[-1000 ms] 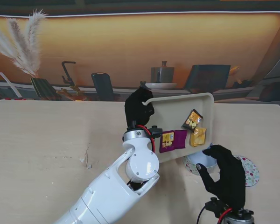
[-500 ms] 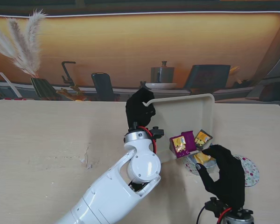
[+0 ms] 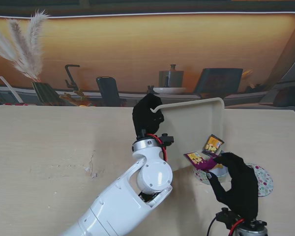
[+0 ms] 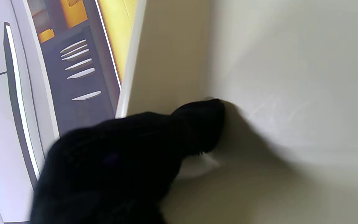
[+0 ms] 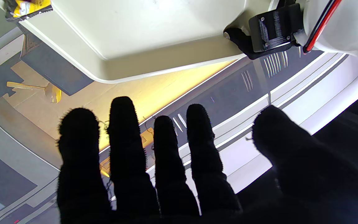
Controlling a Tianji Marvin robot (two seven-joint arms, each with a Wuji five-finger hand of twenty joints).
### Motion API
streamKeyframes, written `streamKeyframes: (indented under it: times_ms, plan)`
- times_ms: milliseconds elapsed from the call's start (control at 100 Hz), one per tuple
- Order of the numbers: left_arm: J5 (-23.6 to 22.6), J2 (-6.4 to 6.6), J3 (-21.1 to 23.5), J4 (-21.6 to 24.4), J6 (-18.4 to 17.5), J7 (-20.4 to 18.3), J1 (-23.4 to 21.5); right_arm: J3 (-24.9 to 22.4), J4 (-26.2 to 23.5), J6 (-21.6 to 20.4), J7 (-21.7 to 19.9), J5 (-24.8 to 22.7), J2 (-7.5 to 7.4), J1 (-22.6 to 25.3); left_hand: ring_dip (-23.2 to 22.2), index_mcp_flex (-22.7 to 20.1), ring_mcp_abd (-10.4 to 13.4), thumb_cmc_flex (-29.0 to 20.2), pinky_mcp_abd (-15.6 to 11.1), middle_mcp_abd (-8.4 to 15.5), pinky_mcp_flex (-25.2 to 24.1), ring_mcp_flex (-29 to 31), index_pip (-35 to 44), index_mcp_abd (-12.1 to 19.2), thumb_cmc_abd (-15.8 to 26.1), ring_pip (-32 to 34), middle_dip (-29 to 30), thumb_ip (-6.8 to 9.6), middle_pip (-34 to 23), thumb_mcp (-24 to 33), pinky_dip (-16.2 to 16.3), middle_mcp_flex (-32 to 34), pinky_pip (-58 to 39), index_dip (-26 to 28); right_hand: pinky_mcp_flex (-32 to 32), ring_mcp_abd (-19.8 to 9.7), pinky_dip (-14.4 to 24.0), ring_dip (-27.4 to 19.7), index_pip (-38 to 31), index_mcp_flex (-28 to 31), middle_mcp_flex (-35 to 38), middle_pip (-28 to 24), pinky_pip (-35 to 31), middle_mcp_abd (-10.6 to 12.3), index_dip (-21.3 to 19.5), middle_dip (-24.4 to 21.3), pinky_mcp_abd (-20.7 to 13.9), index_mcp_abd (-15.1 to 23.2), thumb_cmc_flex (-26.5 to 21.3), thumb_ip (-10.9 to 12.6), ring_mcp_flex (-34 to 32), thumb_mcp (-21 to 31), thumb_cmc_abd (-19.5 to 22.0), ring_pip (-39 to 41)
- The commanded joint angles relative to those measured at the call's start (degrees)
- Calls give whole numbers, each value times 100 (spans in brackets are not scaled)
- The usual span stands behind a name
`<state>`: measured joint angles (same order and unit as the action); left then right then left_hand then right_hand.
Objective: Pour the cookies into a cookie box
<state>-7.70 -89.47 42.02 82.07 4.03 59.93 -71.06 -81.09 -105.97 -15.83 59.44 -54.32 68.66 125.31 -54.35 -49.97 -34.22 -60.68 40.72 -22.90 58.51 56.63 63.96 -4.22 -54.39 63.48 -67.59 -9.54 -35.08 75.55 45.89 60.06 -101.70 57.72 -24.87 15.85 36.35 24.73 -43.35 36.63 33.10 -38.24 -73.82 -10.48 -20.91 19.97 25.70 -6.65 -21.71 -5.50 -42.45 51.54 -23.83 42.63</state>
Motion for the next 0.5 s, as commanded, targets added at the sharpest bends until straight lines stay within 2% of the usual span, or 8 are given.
streamKeyframes:
  times_ms: [0, 310, 490]
  plan:
    - [39, -110, -1, 96, 62, -8, -4, 16, -31, 9, -81, 5, 19, 23, -316, -139, 102, -358, -72, 493, 158, 873, 109, 176, 600, 1503, -378, 250, -1145, 911, -5, 771, -375, -35, 59, 141, -63, -32, 13, 180, -28, -70, 56, -33, 37, 30, -15, -41, 110, 157, 104, -11, 116, 40]
    - [-10, -203, -41, -48, 89, 207, 28, 6, -35, 2, -79, 13, 23, 33, -320, -110, 97, -375, -72, 487, 159, 833, 85, 175, 648, 1507, -379, 226, -1136, 868, -15, 747, -371, -49, 60, 150, -66, -31, 12, 187, -23, -73, 56, -39, 38, 31, -19, -50, 100, 161, 98, -3, 115, 44]
    - [-221, -194, -97, -91, 19, 247, 32, 5, -34, 3, -86, 17, 23, 31, -326, -75, 135, -361, -72, 509, 158, 813, 80, 185, 692, 1513, -387, 242, -1138, 856, -25, 712, -365, -53, 60, 152, -67, -32, 14, 189, -28, -72, 55, -37, 39, 30, -19, -48, 98, 161, 104, -3, 114, 40]
